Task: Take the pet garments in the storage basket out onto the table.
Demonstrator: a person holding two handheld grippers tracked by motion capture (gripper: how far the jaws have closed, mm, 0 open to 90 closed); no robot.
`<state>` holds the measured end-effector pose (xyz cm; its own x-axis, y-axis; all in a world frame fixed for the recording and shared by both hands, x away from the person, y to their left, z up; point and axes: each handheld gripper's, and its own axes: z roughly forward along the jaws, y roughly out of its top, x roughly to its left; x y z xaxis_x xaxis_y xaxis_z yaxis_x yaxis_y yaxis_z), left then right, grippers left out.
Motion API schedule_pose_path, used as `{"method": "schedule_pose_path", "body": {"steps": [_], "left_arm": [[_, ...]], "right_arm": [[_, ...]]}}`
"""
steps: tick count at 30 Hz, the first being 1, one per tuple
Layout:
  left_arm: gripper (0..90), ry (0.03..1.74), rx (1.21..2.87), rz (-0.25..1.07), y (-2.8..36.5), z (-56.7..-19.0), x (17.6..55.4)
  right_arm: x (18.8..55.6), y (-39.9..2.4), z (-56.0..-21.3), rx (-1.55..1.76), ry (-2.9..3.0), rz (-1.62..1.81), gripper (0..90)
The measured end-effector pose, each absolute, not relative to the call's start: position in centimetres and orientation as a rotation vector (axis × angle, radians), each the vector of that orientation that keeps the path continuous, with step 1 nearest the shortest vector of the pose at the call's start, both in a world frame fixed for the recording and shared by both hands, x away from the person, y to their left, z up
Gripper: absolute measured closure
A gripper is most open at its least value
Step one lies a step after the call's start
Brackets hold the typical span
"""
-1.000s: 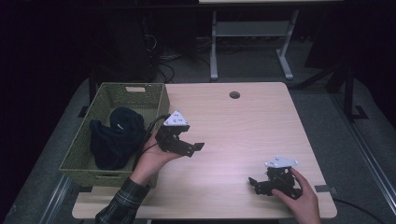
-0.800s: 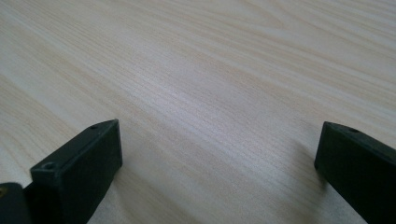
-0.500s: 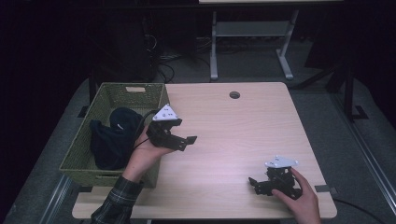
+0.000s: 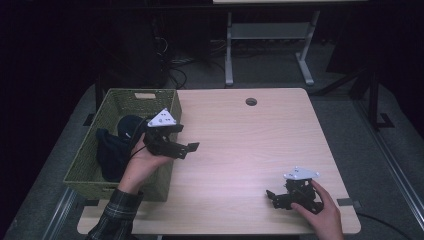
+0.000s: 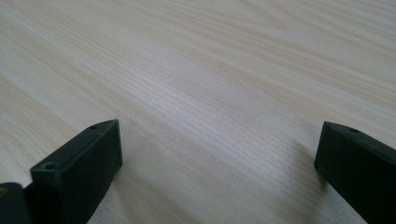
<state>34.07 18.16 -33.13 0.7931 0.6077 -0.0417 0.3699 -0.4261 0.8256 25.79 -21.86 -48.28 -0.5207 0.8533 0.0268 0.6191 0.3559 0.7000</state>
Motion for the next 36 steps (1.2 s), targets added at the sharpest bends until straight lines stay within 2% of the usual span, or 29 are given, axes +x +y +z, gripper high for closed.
{"method": "schedule_pose_path", "body": {"steps": [36], "left_arm": [[14.6, 0.885, 1.972, 0.476, 26.7, -30.8, 34.7]], "right_arm": [[25.8, -21.9, -48.3, 1.298, 2.28, 0.953, 0.4]]}}
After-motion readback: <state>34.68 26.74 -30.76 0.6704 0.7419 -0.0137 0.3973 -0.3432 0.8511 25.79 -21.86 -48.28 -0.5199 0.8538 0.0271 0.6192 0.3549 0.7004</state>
